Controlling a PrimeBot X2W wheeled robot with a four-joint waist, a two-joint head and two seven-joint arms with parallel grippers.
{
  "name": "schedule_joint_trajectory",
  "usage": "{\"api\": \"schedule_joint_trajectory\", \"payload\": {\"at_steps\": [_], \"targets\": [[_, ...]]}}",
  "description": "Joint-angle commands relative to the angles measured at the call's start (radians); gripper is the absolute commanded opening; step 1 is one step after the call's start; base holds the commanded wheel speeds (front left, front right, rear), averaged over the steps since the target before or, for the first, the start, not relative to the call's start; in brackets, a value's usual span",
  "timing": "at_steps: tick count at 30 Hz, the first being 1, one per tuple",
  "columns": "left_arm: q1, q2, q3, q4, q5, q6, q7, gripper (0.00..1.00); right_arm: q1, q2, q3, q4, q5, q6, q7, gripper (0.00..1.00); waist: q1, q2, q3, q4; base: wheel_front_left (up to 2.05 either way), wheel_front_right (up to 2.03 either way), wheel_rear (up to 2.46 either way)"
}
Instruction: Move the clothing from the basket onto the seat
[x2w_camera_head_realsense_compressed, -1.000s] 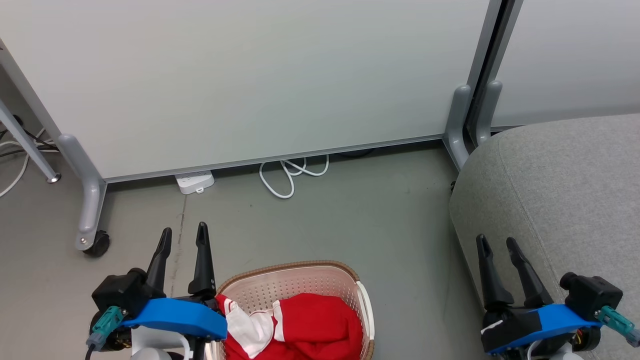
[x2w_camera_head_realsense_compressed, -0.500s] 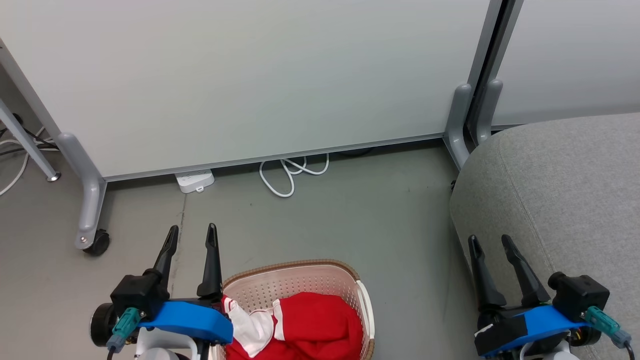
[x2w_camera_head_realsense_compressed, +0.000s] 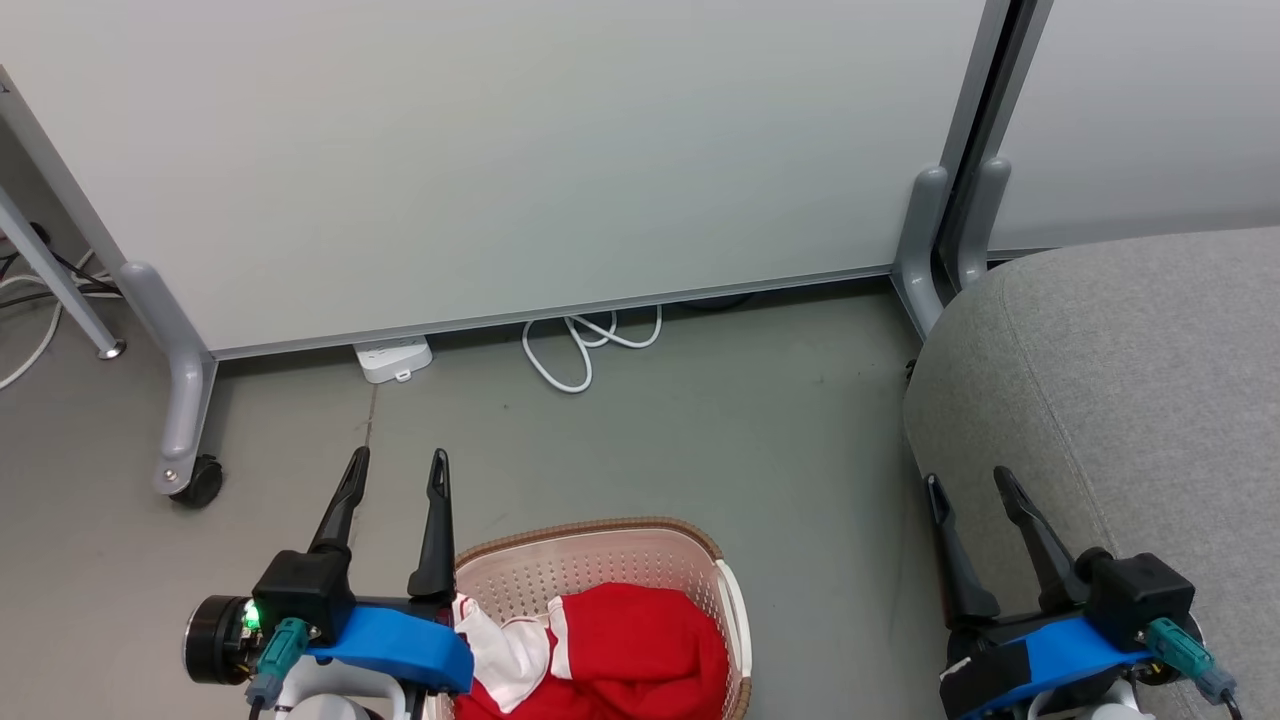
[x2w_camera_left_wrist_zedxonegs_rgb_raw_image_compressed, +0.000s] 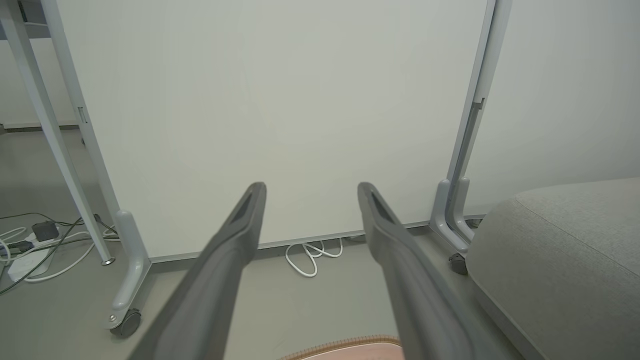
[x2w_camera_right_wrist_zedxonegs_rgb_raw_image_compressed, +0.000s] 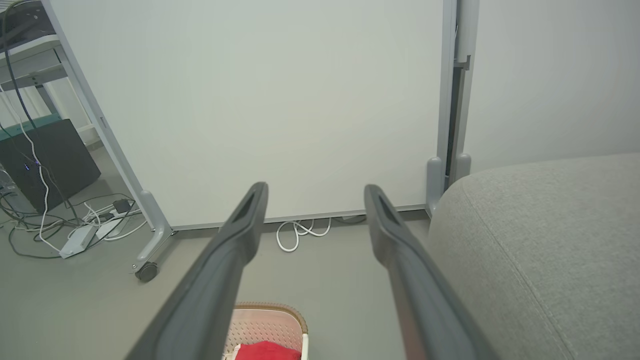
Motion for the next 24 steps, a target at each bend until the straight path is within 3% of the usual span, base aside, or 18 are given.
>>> {"api": "schedule_joint_trajectory", "payload": {"at_steps": [1, 13, 24], "targets": [[-0.014, 0.003, -0.001, 0.005, 0.024, 0.001, -0.009, 1.00, -0.007, -0.007, 0.003, 0.001, -0.028, 0.002, -0.008, 1.00, -0.0001, 0.0000, 0.000, 0.001, 0.00, 0.00, 0.00], [-0.013, 0.003, -0.007, 0.045, 0.081, -0.008, -0.030, 1.00, -0.005, -0.007, 0.003, 0.014, -0.103, 0.002, -0.029, 1.00, -0.0001, 0.0000, -0.002, 0.004, 0.00, 0.00, 0.00], [-0.016, 0.003, -0.007, 0.070, 0.056, -0.011, -0.029, 1.00, -0.009, -0.007, 0.000, 0.030, -0.090, 0.001, -0.028, 1.00, -0.0001, 0.0000, -0.005, 0.008, 0.00, 0.00, 0.00]]}}
